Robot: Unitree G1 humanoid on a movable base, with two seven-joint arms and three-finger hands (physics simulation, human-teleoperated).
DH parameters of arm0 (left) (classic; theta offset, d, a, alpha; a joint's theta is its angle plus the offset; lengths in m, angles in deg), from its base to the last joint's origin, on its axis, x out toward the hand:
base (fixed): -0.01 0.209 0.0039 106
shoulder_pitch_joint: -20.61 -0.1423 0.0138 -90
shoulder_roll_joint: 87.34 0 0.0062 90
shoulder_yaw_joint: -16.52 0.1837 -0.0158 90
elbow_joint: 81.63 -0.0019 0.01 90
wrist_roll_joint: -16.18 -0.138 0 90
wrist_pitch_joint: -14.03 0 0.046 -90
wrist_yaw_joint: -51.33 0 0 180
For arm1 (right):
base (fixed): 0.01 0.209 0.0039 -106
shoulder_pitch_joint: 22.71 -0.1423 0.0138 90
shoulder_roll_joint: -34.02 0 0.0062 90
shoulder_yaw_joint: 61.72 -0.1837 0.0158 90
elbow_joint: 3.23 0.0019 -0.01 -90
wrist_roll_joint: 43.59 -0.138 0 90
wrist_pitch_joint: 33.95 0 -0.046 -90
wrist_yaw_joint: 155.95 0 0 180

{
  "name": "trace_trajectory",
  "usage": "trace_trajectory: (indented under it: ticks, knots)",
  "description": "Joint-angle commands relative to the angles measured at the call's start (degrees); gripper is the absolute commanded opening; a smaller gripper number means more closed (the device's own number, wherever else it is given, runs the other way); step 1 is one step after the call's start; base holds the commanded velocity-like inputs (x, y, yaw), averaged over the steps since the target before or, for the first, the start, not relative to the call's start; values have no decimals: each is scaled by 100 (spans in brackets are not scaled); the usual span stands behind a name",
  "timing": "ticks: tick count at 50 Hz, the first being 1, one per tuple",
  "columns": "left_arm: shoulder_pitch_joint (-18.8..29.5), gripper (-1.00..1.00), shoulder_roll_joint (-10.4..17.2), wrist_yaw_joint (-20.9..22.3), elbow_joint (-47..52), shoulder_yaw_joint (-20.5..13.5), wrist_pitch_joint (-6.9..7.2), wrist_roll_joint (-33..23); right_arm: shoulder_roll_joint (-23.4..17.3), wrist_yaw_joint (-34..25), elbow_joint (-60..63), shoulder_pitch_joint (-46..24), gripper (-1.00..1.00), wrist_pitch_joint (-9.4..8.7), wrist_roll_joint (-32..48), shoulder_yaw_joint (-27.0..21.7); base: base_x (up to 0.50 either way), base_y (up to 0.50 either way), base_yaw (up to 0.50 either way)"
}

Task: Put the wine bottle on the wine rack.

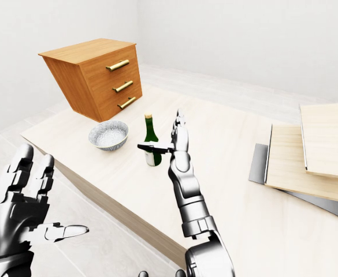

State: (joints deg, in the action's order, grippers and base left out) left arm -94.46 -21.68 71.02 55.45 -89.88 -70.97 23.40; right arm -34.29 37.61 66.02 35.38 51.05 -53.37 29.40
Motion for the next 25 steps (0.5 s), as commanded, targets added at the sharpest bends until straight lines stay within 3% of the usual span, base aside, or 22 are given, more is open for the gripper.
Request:
trace_trajectory:
  ticks: [1, 16, 25]
  knots:
    - [3, 100, -10, 3, -13, 34, 0, -39, 1, 18, -355, -258, 100, 0, -8, -35, 0, 0, 0]
    - [-8, 100, 19, -50, -139, 198, 0, -133, 4, -2, -1014, -719, 100, 0, -83, -101, 0, 0, 0]
    - [78, 100, 109, -144, 0, 229, 0, -100, -14, -21, -1640, -1035, 100, 282, -102, -170, 0, 0, 0]
